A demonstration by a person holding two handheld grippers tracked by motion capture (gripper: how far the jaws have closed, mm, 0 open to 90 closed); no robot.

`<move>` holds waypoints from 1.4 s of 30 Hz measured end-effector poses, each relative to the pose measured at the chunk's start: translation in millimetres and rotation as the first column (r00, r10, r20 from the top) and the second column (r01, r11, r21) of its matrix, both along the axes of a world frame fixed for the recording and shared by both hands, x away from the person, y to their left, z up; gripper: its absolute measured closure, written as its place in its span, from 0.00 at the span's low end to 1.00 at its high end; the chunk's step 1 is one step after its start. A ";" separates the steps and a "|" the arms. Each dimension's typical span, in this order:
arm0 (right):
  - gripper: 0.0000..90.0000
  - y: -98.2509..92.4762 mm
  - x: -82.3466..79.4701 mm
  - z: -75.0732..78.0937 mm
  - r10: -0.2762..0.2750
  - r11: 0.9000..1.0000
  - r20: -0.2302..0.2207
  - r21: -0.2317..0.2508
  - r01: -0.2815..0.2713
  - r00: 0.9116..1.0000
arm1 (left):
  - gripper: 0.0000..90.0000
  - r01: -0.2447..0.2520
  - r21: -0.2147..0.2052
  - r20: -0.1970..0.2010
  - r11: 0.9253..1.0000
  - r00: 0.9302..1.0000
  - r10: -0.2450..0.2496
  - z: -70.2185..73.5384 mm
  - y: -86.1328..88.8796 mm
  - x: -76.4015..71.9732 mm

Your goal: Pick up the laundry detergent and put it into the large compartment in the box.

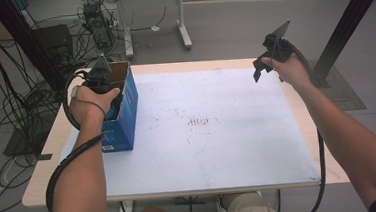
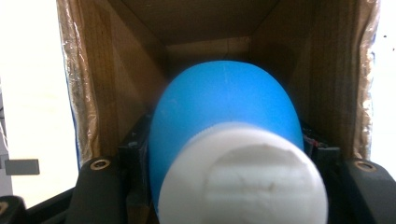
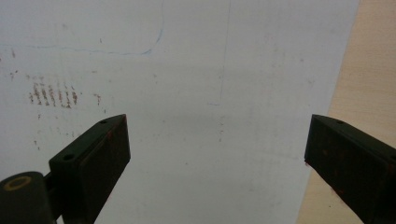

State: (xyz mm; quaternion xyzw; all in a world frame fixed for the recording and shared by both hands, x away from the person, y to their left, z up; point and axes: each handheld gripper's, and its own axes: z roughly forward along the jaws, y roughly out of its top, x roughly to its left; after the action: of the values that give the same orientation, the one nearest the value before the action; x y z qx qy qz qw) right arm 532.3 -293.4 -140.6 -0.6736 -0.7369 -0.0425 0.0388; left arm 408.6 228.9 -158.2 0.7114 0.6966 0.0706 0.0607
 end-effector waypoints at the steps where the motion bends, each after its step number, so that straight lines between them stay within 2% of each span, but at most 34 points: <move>1: 0.08 -0.1 0.2 0.1 0.002 1.000 -0.001 0.000 -0.002 1.000 | 0.41 0.000 0.000 0.000 1.000 1.000 0.000 0.0 0.1 -0.1; 30: 0.08 -1.6 -0.4 0.5 0.003 1.000 -0.001 0.003 -0.003 1.000 | 0.41 0.000 -0.004 -0.009 1.000 1.000 0.000 0.7 0.5 1.5; 34: 0.08 -2.2 -0.5 0.3 0.002 1.000 0.000 0.003 -0.002 1.000 | 0.41 -0.004 -0.021 -0.013 1.000 1.000 0.004 0.9 3.2 2.4; 42: 0.08 -1.7 -0.2 -1.6 0.004 1.000 -0.005 0.006 -0.004 1.000 | 0.37 -0.021 -0.028 -0.002 0.999 1.000 0.021 4.7 8.2 -2.5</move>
State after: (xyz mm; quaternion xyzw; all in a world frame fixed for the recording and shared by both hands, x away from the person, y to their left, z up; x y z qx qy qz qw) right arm 532.1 -295.1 -142.2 -0.6720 -0.7380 -0.0431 0.0426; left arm 406.1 237.1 -153.5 0.7031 0.7051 0.0605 0.0693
